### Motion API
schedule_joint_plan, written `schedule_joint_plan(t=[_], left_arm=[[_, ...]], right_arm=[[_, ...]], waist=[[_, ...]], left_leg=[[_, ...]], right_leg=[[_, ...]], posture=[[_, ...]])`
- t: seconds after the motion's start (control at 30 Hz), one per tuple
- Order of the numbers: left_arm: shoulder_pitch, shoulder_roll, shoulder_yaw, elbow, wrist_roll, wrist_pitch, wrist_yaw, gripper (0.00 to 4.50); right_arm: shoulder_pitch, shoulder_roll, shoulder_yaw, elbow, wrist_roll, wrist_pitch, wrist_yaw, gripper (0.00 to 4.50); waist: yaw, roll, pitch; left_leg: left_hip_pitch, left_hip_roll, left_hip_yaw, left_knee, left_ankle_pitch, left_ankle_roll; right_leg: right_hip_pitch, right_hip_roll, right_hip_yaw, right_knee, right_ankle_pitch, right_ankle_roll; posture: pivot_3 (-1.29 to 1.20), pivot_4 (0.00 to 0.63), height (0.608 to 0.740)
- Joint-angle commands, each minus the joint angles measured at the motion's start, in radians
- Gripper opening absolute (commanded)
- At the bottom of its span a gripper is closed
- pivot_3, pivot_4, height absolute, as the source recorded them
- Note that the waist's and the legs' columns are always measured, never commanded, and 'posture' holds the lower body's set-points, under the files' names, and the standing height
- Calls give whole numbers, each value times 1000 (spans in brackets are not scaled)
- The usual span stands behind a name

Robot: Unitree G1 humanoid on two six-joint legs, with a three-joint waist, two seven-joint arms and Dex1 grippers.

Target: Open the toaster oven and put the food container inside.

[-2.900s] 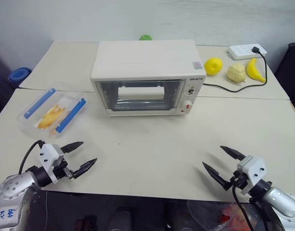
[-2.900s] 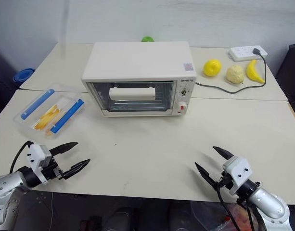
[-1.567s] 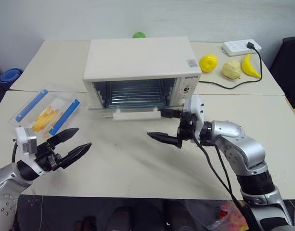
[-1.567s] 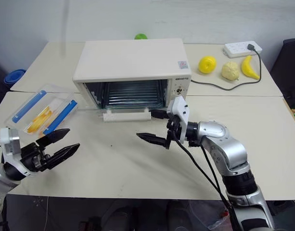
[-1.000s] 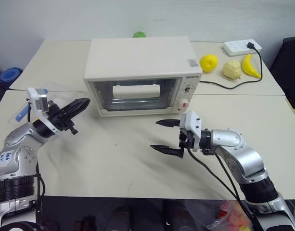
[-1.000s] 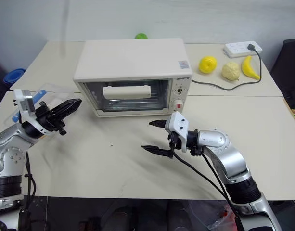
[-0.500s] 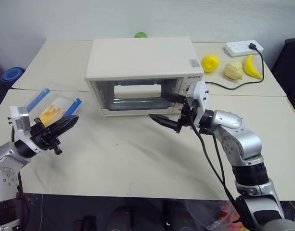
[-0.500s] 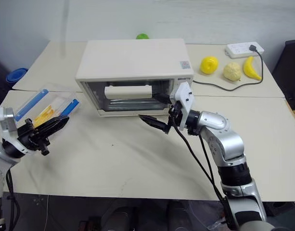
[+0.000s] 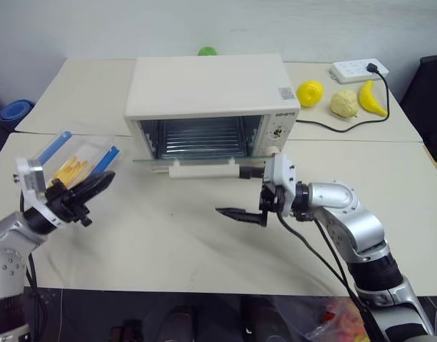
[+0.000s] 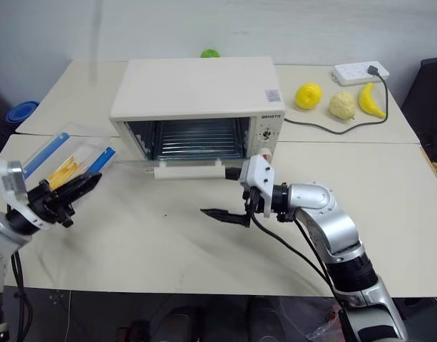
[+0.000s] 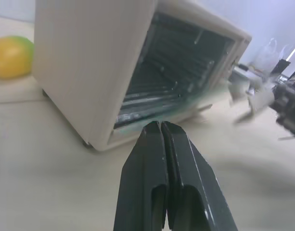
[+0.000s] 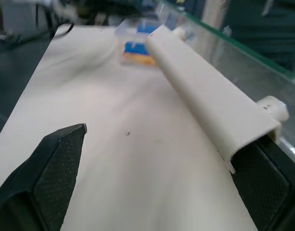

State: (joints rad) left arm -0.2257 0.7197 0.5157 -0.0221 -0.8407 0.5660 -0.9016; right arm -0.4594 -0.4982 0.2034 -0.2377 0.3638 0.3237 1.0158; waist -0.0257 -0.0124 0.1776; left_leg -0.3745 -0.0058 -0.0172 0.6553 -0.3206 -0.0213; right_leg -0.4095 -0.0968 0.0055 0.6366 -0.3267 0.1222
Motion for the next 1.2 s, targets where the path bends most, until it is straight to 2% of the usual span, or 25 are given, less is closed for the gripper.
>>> schedule_joint_plan(t=[0.03,0.23,0.4,0.5,0.67,0.8,0.93,1.03,1.2], left_arm=[[-81,-8,-75,22,40,-27,-10,35],[-209,-68,-204,121,129,-92,-41,35],[-217,-96,-287,160,196,-153,-113,35],[-186,-93,-316,173,232,-195,-154,35],[-118,-76,-333,176,267,-243,-219,35],[-74,-77,-336,203,310,-300,-224,35],[-27,-139,-314,210,320,-369,-180,35],[19,-169,-319,211,381,-480,-144,35],[116,-230,-245,139,364,-571,-44,35]], right_arm=[[-14,6,-5,-21,-5,-34,0,4500],[-19,10,2,6,-28,-69,2,4500],[68,-27,-22,-6,-40,-69,-13,4500],[221,-64,-94,-56,-25,-128,-23,4500],[491,-73,-287,-171,45,-205,-68,4500],[617,-86,-392,-216,81,-228,-79,4500],[589,-79,-403,-195,61,-266,-107,4500],[502,-57,-365,-184,75,-269,-120,4500],[407,3,-289,-149,91,-328,-80,4500]], waist=[[0,0,0],[-2,0,0],[-1,0,0],[4,0,0],[10,0,0],[8,-1,0],[4,0,0],[2,0,0],[1,0,-1]], left_leg=[[0,-1,0,1,0,0],[0,0,0,0,0,0],[0,-1,1,1,0,0],[-1,-1,1,1,-1,0],[-1,-1,1,2,-1,1],[3,0,1,2,-1,1],[6,0,1,2,-1,2],[6,0,1,2,-1,2],[6,1,0,2,-1,1]], right_leg=[[0,0,0,1,0,0],[-1,2,0,4,0,0],[0,2,0,4,0,0],[0,2,0,4,0,0],[1,2,0,1,0,0],[3,2,0,1,0,0],[7,1,1,1,0,0],[7,0,1,0,0,0],[7,0,0,0,0,0]], posture=[[0,150,740],[0,150,740],[0,150,740],[0,150,740],[0,150,740],[0,150,740],[0,150,740],[0,150,740],[0,150,740]])
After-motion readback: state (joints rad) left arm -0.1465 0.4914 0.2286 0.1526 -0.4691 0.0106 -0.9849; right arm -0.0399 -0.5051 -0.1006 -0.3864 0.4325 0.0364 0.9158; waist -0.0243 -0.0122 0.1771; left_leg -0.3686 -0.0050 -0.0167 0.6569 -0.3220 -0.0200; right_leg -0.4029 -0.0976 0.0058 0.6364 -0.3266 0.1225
